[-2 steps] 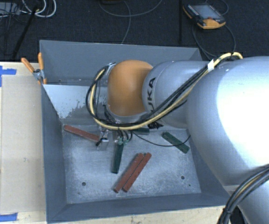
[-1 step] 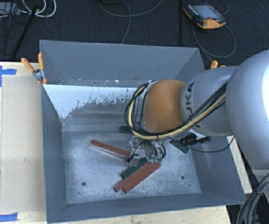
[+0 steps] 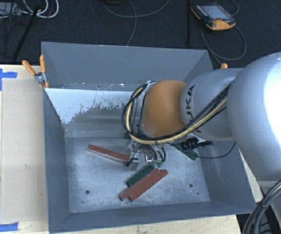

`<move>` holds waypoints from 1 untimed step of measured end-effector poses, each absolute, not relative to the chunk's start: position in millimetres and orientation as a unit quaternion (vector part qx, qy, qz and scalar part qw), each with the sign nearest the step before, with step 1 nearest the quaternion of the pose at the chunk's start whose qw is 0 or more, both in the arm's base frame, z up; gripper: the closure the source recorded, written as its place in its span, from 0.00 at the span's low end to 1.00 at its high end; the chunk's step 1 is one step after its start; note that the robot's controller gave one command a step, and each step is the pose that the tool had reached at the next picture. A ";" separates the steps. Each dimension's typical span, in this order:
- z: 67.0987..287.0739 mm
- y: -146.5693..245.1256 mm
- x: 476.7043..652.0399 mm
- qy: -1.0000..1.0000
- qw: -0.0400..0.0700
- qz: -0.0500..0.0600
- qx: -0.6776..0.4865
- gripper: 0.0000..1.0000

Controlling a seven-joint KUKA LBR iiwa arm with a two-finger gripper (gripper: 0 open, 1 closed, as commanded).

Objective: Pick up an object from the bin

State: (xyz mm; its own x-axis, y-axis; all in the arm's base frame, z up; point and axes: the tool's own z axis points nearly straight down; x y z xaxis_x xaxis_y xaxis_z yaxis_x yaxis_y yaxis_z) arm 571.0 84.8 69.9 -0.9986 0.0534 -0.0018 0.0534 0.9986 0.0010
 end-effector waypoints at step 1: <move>70.0 143.6 598.8 0.999 0.001 0.002 0.035 1.00</move>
Offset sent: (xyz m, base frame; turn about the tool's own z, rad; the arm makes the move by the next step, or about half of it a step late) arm 0.0268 0.0547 0.0001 0.0209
